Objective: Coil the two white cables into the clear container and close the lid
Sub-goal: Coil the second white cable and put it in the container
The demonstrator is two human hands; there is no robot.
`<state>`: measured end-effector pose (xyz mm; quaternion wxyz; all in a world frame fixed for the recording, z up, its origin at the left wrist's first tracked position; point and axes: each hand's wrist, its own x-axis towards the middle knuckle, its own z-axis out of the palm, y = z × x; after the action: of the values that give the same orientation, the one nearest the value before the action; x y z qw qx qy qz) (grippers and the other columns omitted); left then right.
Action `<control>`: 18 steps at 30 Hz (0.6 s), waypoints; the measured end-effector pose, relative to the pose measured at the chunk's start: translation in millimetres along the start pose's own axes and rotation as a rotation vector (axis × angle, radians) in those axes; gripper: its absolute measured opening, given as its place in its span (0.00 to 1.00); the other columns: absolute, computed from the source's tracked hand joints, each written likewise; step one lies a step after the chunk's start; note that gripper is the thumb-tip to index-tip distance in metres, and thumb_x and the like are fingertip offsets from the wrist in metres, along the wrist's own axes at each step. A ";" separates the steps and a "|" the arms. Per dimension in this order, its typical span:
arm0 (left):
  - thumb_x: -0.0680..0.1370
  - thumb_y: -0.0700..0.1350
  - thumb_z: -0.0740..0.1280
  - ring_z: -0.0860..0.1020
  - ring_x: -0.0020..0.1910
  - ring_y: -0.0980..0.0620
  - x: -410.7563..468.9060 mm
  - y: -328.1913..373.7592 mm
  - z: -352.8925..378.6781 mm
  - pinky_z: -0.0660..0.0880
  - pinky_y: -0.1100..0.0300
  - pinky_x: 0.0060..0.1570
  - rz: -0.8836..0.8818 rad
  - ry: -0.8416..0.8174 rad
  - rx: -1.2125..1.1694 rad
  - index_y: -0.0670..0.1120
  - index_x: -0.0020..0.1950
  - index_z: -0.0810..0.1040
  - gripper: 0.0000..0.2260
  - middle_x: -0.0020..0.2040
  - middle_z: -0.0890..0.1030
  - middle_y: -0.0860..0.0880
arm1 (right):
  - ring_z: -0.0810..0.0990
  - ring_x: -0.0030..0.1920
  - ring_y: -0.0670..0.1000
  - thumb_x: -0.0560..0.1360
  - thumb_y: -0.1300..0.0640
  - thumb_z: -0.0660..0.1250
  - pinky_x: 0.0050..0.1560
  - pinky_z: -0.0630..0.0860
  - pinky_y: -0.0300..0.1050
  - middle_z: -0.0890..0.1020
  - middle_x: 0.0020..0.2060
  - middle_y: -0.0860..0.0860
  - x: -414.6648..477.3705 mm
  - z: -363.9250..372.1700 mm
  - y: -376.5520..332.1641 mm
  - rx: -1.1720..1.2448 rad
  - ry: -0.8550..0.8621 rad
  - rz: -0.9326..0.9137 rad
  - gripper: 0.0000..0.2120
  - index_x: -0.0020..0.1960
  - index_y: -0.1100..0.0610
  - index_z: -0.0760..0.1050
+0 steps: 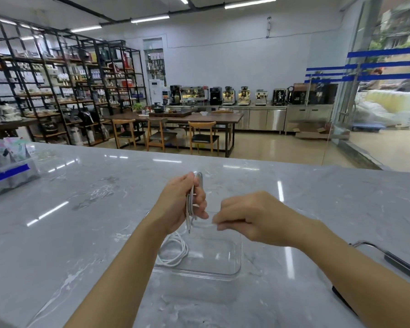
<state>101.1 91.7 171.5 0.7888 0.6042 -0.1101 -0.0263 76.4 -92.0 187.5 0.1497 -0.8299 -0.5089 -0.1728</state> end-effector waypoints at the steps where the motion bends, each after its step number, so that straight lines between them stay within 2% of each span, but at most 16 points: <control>1: 0.82 0.44 0.52 0.74 0.20 0.51 -1.0 -1.5 1.8 0.75 0.60 0.21 -0.011 -0.033 0.054 0.42 0.39 0.68 0.14 0.23 0.74 0.47 | 0.72 0.36 0.43 0.73 0.50 0.60 0.31 0.68 0.37 0.79 0.32 0.44 2.5 -0.8 2.4 0.017 0.056 0.002 0.12 0.44 0.53 0.81; 3: 0.82 0.44 0.53 0.78 0.24 0.48 -4.5 -3.7 6.0 0.77 0.58 0.22 -0.044 -0.113 0.159 0.40 0.42 0.70 0.13 0.26 0.78 0.44 | 0.69 0.35 0.39 0.73 0.50 0.60 0.33 0.68 0.35 0.75 0.32 0.43 6.8 -0.7 7.3 0.047 0.151 0.040 0.13 0.44 0.54 0.81; 5: 0.82 0.44 0.52 0.77 0.23 0.48 -7.8 -6.1 11.6 0.73 0.61 0.20 -0.068 -0.196 0.218 0.39 0.41 0.71 0.15 0.25 0.76 0.45 | 0.71 0.34 0.36 0.73 0.51 0.63 0.36 0.68 0.32 0.76 0.32 0.42 8.8 0.8 14.8 0.119 0.257 0.120 0.10 0.44 0.55 0.81; 7: 0.82 0.44 0.52 0.68 0.17 0.53 -9.0 -9.4 16.8 0.64 0.65 0.19 -0.087 -0.242 0.187 0.42 0.38 0.70 0.15 0.21 0.71 0.48 | 0.73 0.33 0.36 0.71 0.55 0.66 0.37 0.69 0.31 0.74 0.30 0.36 9.0 3.3 21.2 0.196 0.339 0.203 0.06 0.42 0.55 0.80; 9: 0.82 0.44 0.52 0.60 0.15 0.57 -6.5 -12.7 17.2 0.57 0.68 0.19 -0.117 -0.267 0.106 0.43 0.37 0.68 0.15 0.19 0.66 0.51 | 0.73 0.32 0.37 0.70 0.59 0.70 0.35 0.67 0.29 0.74 0.34 0.39 8.3 5.5 22.0 0.258 0.384 0.254 0.01 0.42 0.55 0.78; 10: 0.81 0.44 0.53 0.58 0.16 0.58 -5.0 -14.0 16.2 0.55 0.69 0.19 -0.129 -0.282 0.076 0.44 0.37 0.68 0.14 0.19 0.64 0.52 | 0.73 0.31 0.36 0.70 0.60 0.71 0.33 0.67 0.28 0.74 0.36 0.43 7.9 5.7 20.6 0.287 0.394 0.287 0.05 0.44 0.55 0.77; 12: 0.80 0.44 0.55 0.56 0.16 0.59 -3.9 -15.1 12.8 0.52 0.68 0.19 -0.151 -0.328 0.012 0.45 0.35 0.68 0.13 0.19 0.62 0.54 | 0.73 0.31 0.34 0.71 0.60 0.70 0.32 0.67 0.28 0.76 0.40 0.47 7.1 4.1 17.5 0.357 0.341 0.352 0.09 0.51 0.56 0.77; 13: 0.79 0.45 0.56 0.56 0.16 0.60 -3.9 -15.9 10.7 0.51 0.68 0.19 -0.160 -0.358 -0.025 0.45 0.34 0.68 0.13 0.18 0.62 0.55 | 0.74 0.30 0.33 0.72 0.59 0.69 0.31 0.68 0.27 0.78 0.40 0.45 7.4 2.1 15.4 0.413 0.274 0.378 0.10 0.53 0.57 0.78; 15: 0.77 0.45 0.58 0.56 0.15 0.60 -3.9 -17.6 8.9 0.50 0.68 0.20 -0.165 -0.390 -0.075 0.46 0.32 0.70 0.13 0.18 0.62 0.56 | 0.74 0.26 0.35 0.75 0.59 0.65 0.28 0.67 0.27 0.79 0.33 0.41 7.9 0.1 14.2 0.547 0.132 0.423 0.07 0.51 0.59 0.80; 18: 0.76 0.51 0.59 0.55 0.16 0.59 -3.6 -20.5 14.4 0.50 0.65 0.20 -0.167 -0.274 -0.082 0.46 0.30 0.70 0.16 0.18 0.59 0.55 | 0.68 0.24 0.42 0.75 0.54 0.64 0.29 0.65 0.35 0.75 0.27 0.46 10.4 3.3 20.4 0.568 0.126 0.499 0.11 0.45 0.61 0.81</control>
<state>96.5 73.2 154.9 0.7853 0.5694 -0.1647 -0.1785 99.5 -91.3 187.6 0.4422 -0.8415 -0.3085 -0.0339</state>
